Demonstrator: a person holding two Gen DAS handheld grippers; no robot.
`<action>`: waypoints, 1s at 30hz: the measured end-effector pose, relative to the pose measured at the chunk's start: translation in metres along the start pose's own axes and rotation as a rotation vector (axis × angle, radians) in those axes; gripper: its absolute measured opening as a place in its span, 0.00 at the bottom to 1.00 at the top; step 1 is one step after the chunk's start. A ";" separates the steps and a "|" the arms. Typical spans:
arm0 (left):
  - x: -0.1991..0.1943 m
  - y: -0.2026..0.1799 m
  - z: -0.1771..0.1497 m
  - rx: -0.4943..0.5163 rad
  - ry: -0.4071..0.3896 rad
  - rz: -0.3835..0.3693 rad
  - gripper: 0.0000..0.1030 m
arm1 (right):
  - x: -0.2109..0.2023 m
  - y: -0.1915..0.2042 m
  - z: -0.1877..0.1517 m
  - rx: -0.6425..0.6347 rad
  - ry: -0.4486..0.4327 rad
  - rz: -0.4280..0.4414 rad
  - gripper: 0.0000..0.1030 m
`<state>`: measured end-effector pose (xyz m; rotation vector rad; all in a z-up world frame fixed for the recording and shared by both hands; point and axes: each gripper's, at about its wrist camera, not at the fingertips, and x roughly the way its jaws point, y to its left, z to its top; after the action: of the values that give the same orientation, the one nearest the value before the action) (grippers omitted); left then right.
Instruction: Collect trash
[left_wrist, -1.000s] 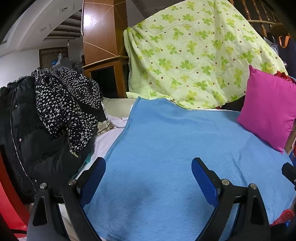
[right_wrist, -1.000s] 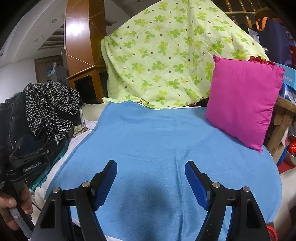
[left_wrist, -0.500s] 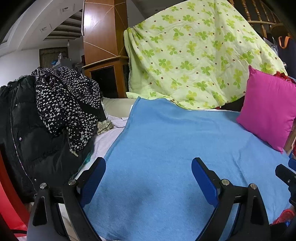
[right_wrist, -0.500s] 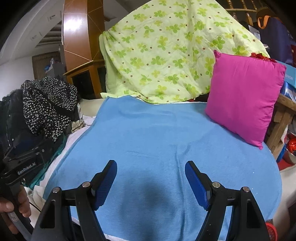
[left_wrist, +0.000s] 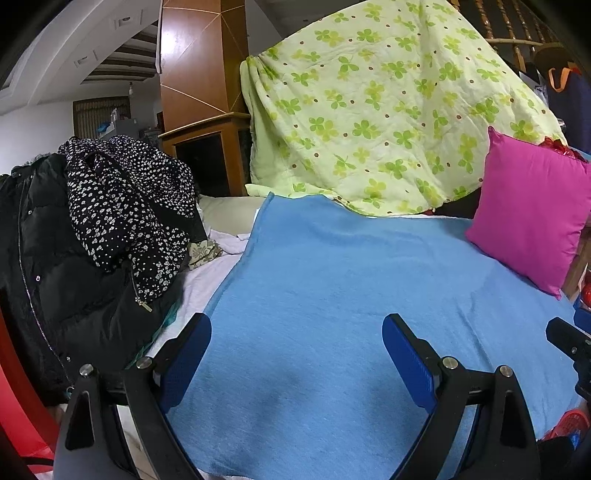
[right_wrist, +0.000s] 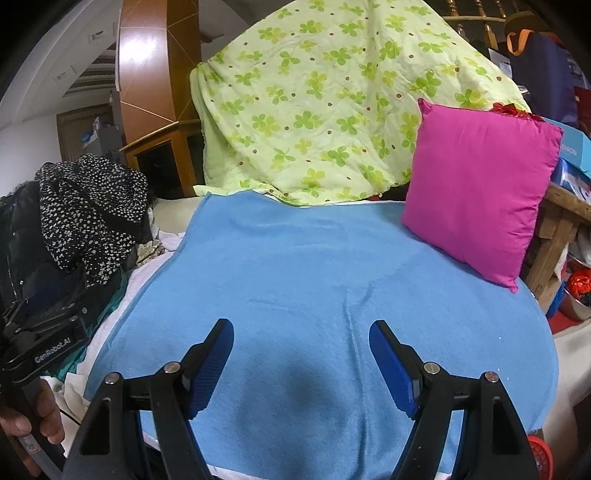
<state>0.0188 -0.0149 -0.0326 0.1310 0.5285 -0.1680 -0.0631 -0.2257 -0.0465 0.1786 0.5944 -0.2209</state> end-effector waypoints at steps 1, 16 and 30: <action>-0.001 -0.001 0.000 0.000 -0.001 -0.002 0.91 | 0.000 -0.001 -0.001 0.001 0.003 -0.002 0.77; -0.004 -0.005 0.001 0.006 0.007 -0.014 0.91 | 0.000 -0.006 -0.004 0.016 0.018 -0.011 0.77; -0.004 -0.006 0.001 0.006 0.010 -0.016 0.91 | 0.002 -0.012 -0.006 0.027 0.032 -0.017 0.77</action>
<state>0.0150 -0.0201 -0.0303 0.1339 0.5388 -0.1851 -0.0674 -0.2360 -0.0540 0.2031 0.6251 -0.2432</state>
